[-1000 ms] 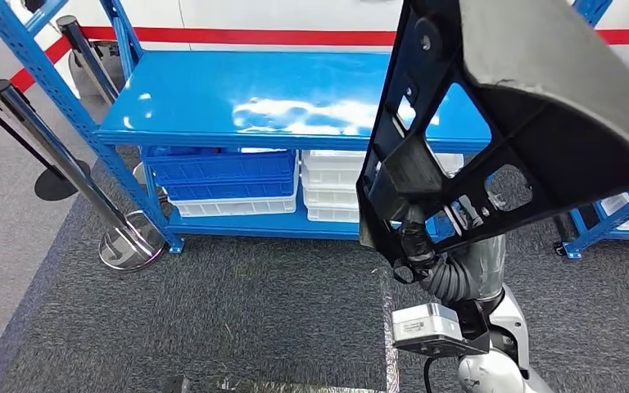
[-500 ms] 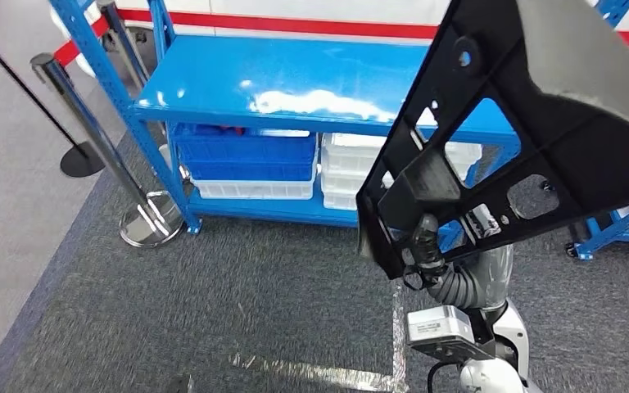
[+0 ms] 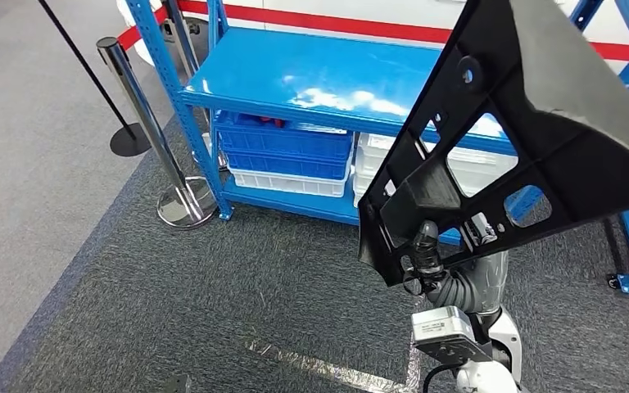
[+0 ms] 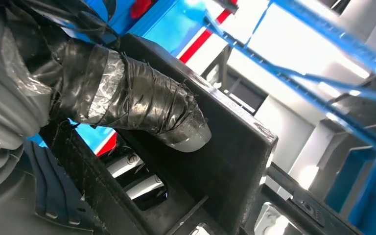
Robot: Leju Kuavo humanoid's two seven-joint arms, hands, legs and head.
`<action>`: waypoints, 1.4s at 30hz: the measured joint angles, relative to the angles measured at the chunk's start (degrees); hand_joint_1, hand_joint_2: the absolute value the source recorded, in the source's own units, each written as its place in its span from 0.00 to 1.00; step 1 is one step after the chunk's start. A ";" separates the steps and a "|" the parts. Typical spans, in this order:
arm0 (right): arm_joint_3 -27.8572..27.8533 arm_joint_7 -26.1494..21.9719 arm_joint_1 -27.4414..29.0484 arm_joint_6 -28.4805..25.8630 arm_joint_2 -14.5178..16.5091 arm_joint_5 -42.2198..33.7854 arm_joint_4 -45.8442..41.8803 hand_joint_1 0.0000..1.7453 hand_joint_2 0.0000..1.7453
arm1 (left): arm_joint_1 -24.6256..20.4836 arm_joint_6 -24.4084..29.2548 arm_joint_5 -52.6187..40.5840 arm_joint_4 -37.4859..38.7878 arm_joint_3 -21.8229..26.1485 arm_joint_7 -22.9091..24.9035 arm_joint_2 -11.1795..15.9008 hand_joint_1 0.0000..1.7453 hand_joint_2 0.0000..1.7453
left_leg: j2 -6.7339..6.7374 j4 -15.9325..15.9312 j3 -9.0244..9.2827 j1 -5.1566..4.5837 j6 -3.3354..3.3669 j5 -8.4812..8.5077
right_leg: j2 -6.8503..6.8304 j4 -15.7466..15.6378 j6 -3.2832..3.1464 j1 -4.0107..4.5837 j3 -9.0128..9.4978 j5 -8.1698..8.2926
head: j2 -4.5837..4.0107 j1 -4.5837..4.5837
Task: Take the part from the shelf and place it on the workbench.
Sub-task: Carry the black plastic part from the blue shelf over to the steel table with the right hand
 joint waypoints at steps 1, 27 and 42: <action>-0.09 -0.27 0.00 0.00 0.11 -0.25 0.14 1.00 1.00 | -0.04 0.14 0.10 0.00 0.00 -0.31 0.10 0.00 1.00 | 0.03 -0.41 -0.15 -0.26 0.34 -0.09 | -0.58 -0.04 0.32 0.16 0.00 0.07 | 0.00 0.03; -0.25 2.59 1.50 0.31 0.62 1.85 1.19 1.00 1.00 | 0.51 -2.92 -1.01 0.38 -0.06 1.73 2.74 0.00 1.00 | -3.46 12.47 -8.61 0.66 -0.58 -2.35 | 2.82 0.38 -0.49 -0.45 0.78 -1.27 | 0.00 -0.44; -0.25 0.75 4.66 2.20 0.04 -1.23 -1.38 1.00 1.00 | 0.51 -5.05 -1.95 0.70 -0.68 2.75 3.48 0.00 1.00 | -7.30 -0.95 -1.82 0.23 2.73 2.65 | 6.37 12.74 1.71 -0.35 -4.48 -6.18 | 0.00 0.23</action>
